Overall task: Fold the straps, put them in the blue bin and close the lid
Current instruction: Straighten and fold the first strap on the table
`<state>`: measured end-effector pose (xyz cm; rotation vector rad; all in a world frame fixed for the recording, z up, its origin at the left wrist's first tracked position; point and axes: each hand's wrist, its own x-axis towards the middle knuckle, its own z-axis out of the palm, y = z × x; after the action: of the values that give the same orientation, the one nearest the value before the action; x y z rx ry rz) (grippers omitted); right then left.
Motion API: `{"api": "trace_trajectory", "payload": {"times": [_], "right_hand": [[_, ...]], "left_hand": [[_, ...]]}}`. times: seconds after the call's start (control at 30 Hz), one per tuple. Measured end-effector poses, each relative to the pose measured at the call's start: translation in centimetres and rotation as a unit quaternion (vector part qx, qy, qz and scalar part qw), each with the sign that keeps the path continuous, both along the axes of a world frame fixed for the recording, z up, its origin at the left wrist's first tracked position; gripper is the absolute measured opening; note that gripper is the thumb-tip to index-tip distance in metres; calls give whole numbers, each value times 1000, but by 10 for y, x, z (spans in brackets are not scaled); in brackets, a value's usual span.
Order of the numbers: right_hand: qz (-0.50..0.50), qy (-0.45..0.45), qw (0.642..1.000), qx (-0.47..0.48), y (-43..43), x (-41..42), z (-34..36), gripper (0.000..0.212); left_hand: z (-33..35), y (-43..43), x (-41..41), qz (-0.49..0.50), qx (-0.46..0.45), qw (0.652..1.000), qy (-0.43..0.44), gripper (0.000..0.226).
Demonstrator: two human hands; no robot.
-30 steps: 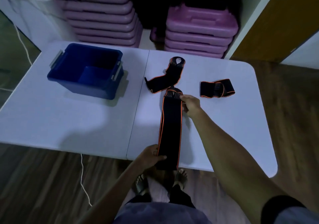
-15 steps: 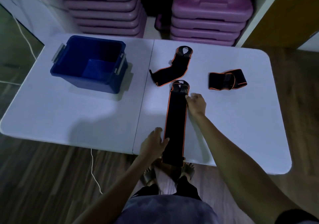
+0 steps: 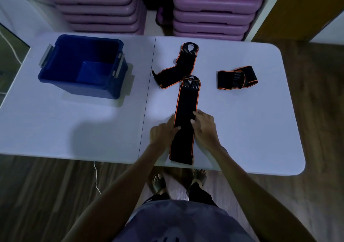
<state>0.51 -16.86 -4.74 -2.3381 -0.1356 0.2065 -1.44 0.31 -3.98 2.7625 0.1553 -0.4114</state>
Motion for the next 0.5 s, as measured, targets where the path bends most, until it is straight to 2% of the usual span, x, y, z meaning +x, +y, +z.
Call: {"api": "trace_trajectory", "payload": {"times": [0.03, 0.1, 0.17, 0.2, 0.27, 0.37, 0.43, 0.5], "right_hand": [[6, -14, 1000, 21, -2, -7, 6, 48], [57, -31, 997, 35, -10, -28, 14, 48], [126, -35, 991, 23, -20, -54, 17, 55], [163, -37, 986, -1, -24, -66, 16, 61], [217, -58, 973, -55, -28, -87, 6, 67], [221, -80, 969, -71, -26, -99, -7, 48], [203, -79, 975, -54, -23, -98, -7, 38], [160, -27, 987, -15, -20, -97, -2, 35]], "left_hand": [[4, 0, -1, 25, -36, 999, 2, 53], [8, 5, -11, 36, -164, 985, -24, 41], [7, 17, -32, -22, -264, 962, -64, 37], [4, 26, -46, -69, -271, 956, -84, 38], [-2, 41, -72, -177, -209, 953, -132, 42], [-14, 47, -93, -282, -131, 932, -184, 50], [-17, 44, -95, -281, -125, 931, -198, 41], [-13, 35, -93, -213, -161, 947, -176, 34]]}}
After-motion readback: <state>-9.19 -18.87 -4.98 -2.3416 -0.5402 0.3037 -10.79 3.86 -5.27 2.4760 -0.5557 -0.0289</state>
